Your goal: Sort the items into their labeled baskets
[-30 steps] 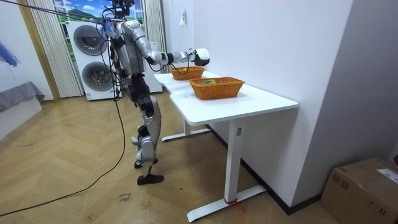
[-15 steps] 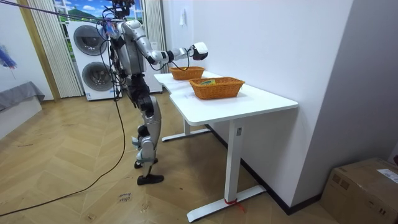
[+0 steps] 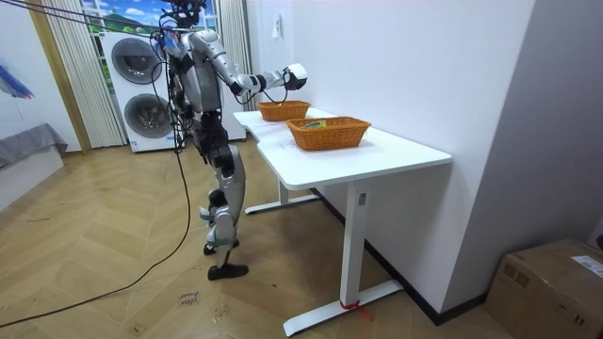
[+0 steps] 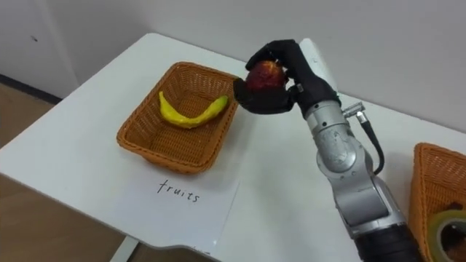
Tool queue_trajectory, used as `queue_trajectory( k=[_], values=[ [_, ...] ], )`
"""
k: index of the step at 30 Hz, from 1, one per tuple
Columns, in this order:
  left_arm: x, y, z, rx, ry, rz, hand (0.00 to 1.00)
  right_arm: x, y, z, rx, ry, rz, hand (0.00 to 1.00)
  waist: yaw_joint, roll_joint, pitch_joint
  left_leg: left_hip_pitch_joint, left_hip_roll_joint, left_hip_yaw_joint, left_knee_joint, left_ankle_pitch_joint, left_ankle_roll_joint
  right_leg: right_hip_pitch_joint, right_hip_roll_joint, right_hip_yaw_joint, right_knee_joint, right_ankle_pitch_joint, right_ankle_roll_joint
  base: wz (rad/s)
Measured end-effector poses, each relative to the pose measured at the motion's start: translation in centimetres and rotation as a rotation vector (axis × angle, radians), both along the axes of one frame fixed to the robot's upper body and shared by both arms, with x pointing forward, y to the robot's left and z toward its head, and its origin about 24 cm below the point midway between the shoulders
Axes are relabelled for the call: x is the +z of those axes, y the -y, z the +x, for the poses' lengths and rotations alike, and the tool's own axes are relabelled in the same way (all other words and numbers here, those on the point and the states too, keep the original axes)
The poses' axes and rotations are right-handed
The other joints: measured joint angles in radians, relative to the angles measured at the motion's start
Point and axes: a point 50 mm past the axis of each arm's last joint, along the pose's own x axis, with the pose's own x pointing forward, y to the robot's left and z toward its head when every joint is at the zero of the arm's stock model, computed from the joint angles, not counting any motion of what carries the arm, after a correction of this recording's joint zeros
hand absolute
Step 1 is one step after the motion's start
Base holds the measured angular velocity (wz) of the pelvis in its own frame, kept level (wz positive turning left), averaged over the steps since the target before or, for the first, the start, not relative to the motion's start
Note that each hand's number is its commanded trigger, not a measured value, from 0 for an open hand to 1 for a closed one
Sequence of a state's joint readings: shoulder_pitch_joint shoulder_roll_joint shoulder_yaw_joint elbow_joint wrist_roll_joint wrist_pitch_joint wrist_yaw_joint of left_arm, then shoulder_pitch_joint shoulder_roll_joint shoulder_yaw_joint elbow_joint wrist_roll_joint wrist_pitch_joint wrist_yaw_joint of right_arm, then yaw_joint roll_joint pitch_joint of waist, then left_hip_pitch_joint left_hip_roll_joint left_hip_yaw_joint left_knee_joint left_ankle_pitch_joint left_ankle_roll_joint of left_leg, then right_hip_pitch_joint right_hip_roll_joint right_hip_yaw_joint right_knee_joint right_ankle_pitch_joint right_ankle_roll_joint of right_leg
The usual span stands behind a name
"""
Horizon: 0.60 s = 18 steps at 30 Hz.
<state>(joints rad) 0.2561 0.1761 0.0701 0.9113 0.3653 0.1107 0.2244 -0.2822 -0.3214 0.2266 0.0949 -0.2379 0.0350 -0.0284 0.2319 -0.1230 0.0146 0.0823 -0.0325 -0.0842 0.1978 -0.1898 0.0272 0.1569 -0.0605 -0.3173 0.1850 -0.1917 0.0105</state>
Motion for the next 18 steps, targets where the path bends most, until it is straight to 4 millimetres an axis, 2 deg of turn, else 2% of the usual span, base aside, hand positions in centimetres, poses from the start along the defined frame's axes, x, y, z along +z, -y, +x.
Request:
queue_trajectory(
  k=[3, 8, 9, 15, 18],
  values=[
    [-0.1, 0.1, -0.1, -0.004, -0.011, -0.013, 0.0, 0.0, -0.2, 0.0, 0.009, -0.003, -0.003, 1.0, 0.023, -0.002, 0.0033, -0.004, 0.0, -0.006, 0.002, -0.005, -0.002, 0.002, 0.001, -0.011, 0.0, 0.0, 0.0, 0.05],
    [-0.2, 0.3, -0.2, -0.015, -0.034, -0.035, 0.0, -0.4, -1.1, -0.1, 0.067, -0.035, -0.015, 1.0, 0.031, 0.004, 0.0051, -0.012, 0.0, -0.01, 0.009, -0.006, -0.002, 0.0, 0.0, -0.018, 0.0, 0.0, 0.0, 0.03],
    [-0.2, 0.3, -0.1, -0.017, -0.033, -0.039, 0.0, -0.5, -1.2, -0.2, 0.076, -0.042, -0.017, 1.0, 0.042, 0.007, 0.0052, -0.013, 0.0, -0.01, 0.009, -0.006, -0.002, -0.002, 0.001, -0.017, 0.0, 0.0, 0.0, -0.05],
    [-0.1, 0.3, 0.4, -0.021, -0.019, -0.038, 0.0, -0.3, -2.2, 0.0, 0.115, -0.039, -0.039, 1.0, 0.051, 0.014, 0.0022, -0.036, 0.0, -0.01, 0.019, -0.005, -0.003, -0.021, 0.0, -0.017, 0.0, 0.0, 0.0, -0.01],
    [-0.1, 0.3, 0.4, -0.022, -0.018, -0.038, 0.0, -0.8, -2.6, 0.0, 0.13, -0.065, -0.052, 1.0, 0.054, 0.013, 0.0015, -0.035, 0.0, -0.01, 0.023, -0.005, -0.003, -0.02, 0.0, -0.018, 0.0, 0.0, 0.0, 0.0]
  ],
)
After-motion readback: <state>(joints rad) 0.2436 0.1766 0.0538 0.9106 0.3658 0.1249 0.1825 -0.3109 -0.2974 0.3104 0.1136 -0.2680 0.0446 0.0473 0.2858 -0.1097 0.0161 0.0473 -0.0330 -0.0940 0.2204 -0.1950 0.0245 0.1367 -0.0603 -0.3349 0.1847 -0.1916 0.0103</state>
